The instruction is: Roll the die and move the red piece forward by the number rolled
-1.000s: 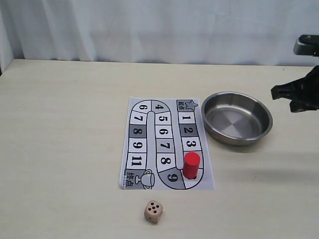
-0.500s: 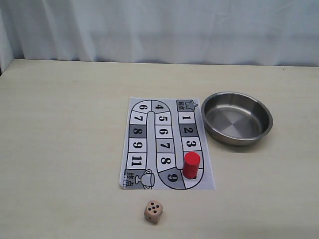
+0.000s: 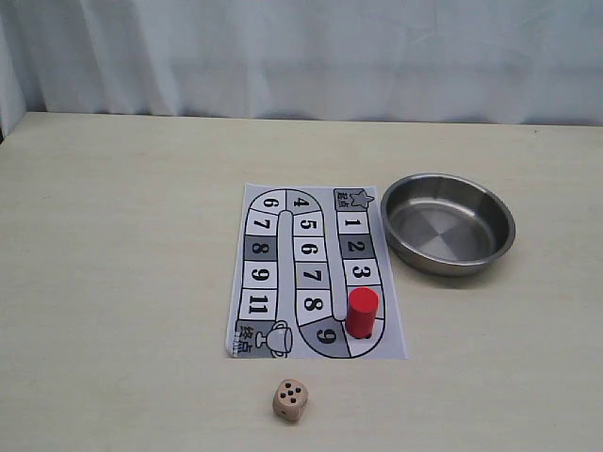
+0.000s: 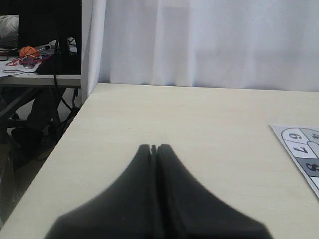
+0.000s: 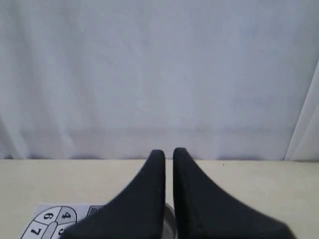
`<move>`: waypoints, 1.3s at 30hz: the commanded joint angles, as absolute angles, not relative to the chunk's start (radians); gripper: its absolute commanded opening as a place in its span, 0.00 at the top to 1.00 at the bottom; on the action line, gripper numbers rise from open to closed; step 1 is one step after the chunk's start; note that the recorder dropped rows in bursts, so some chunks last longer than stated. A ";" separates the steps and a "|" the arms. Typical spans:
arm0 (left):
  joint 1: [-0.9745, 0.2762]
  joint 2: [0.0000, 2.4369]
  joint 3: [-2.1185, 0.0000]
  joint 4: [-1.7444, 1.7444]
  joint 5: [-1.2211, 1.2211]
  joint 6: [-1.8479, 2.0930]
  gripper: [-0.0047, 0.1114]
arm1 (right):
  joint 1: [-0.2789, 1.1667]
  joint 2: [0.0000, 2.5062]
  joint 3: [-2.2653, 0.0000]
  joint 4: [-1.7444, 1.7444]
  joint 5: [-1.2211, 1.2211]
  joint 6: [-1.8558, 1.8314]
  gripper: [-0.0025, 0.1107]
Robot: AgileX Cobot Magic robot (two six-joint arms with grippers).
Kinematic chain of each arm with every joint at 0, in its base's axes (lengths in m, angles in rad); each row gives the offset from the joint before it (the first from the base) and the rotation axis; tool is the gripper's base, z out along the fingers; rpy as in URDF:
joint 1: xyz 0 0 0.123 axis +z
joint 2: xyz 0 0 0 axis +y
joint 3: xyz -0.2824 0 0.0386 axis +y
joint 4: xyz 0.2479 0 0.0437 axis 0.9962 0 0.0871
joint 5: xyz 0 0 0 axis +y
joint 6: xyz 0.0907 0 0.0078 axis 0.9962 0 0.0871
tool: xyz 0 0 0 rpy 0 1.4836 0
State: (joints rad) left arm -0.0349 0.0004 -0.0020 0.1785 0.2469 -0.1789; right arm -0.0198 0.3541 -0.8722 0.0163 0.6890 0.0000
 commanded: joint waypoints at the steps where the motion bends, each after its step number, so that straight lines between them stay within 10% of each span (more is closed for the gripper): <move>1: -0.035 0.000 0.000 0.175 0.234 -0.182 0.96 | -0.025 0.241 -0.869 0.021 0.729 0.000 0.93; 39: -0.035 0.000 0.000 0.175 0.234 -0.182 0.96 | -0.021 0.000 -0.558 -0.027 0.362 -0.090 0.93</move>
State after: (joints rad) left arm -0.0349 0.0004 -0.0020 0.1785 0.2469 -0.1789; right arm -0.0198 0.0032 -0.6115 -0.0169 0.4205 -0.0811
